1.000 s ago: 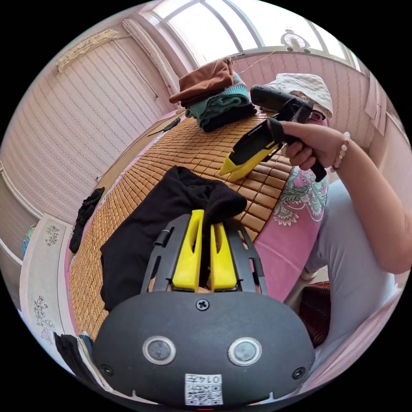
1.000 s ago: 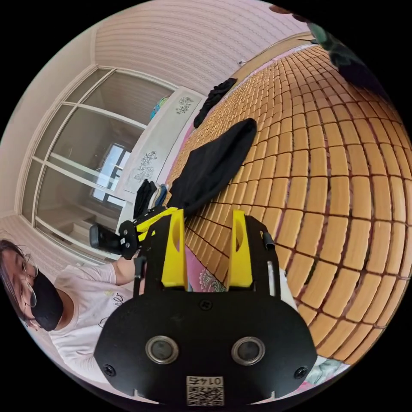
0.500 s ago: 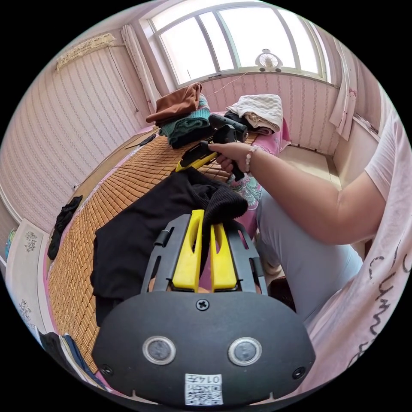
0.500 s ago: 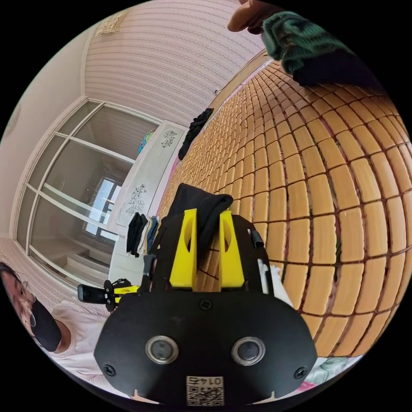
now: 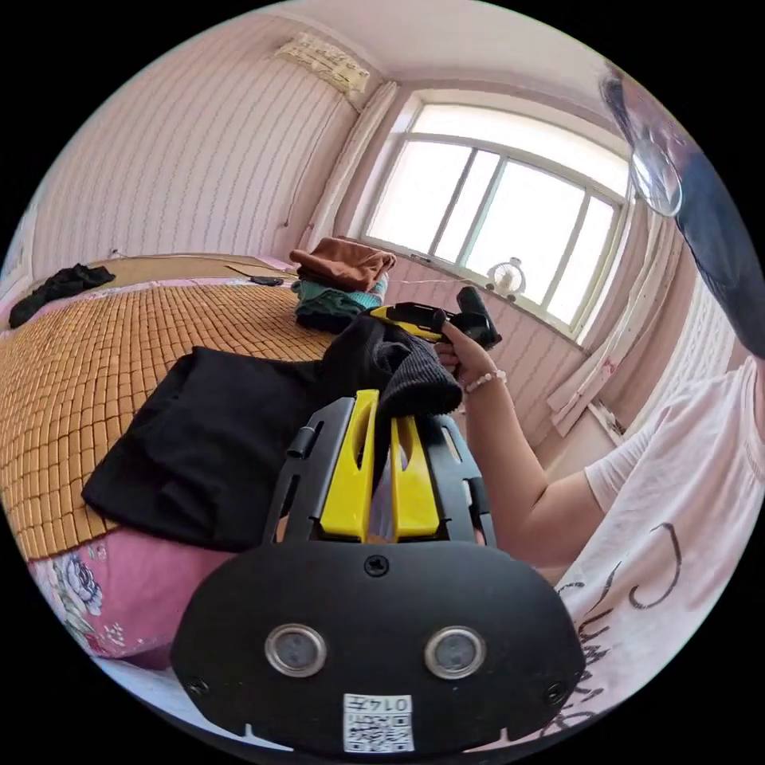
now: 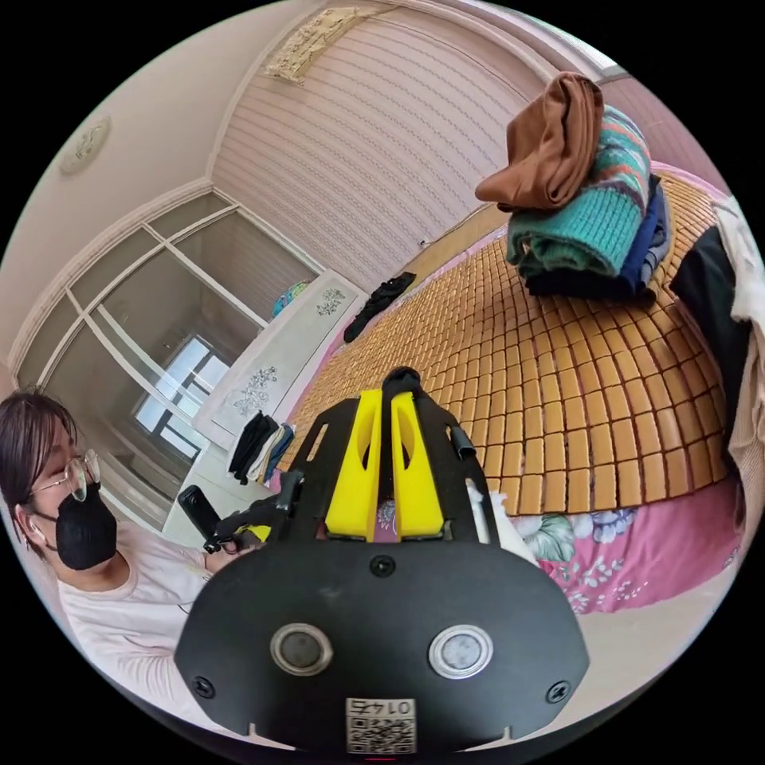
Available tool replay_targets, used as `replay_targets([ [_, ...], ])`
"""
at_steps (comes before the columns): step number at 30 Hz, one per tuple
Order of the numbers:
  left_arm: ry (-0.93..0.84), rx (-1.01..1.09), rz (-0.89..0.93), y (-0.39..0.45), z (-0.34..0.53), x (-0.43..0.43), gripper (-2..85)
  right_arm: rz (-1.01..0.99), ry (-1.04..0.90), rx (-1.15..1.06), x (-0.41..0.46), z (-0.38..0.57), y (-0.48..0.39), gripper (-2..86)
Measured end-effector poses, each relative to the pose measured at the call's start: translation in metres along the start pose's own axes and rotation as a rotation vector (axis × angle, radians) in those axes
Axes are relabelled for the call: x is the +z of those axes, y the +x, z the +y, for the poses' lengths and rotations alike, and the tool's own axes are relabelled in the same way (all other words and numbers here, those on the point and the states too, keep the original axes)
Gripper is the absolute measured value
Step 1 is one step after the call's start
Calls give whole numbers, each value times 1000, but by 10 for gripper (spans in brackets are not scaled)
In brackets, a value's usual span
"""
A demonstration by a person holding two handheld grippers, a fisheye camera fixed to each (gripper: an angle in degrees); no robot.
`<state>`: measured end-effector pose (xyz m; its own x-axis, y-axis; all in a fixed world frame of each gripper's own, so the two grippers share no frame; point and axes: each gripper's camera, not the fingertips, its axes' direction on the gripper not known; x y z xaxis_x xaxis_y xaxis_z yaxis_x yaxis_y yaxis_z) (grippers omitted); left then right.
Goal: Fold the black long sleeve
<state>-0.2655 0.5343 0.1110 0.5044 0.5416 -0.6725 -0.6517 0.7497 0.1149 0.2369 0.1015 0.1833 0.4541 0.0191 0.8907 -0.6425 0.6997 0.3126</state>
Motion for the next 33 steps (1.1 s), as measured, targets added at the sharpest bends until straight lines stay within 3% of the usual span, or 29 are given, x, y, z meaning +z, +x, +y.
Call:
replay_targets([
  [9,120,-352,-207,-141,3,-83,-9,167,-419,-155,221,-98,-91,11],
  [16,6,-464,-297,-213,8,-96,2,281,-575,-134,365,-104,-104,15],
  [22,-24,-615,-325,-260,28,-122,39,273,-546,-122,392,-104,-115,73],
  [26,-47,-575,-407,-261,32,-147,47,286,-445,-175,381,-113,-135,119],
  [33,-59,-463,-379,-237,25,-140,108,365,-715,-318,440,-104,-146,160],
])
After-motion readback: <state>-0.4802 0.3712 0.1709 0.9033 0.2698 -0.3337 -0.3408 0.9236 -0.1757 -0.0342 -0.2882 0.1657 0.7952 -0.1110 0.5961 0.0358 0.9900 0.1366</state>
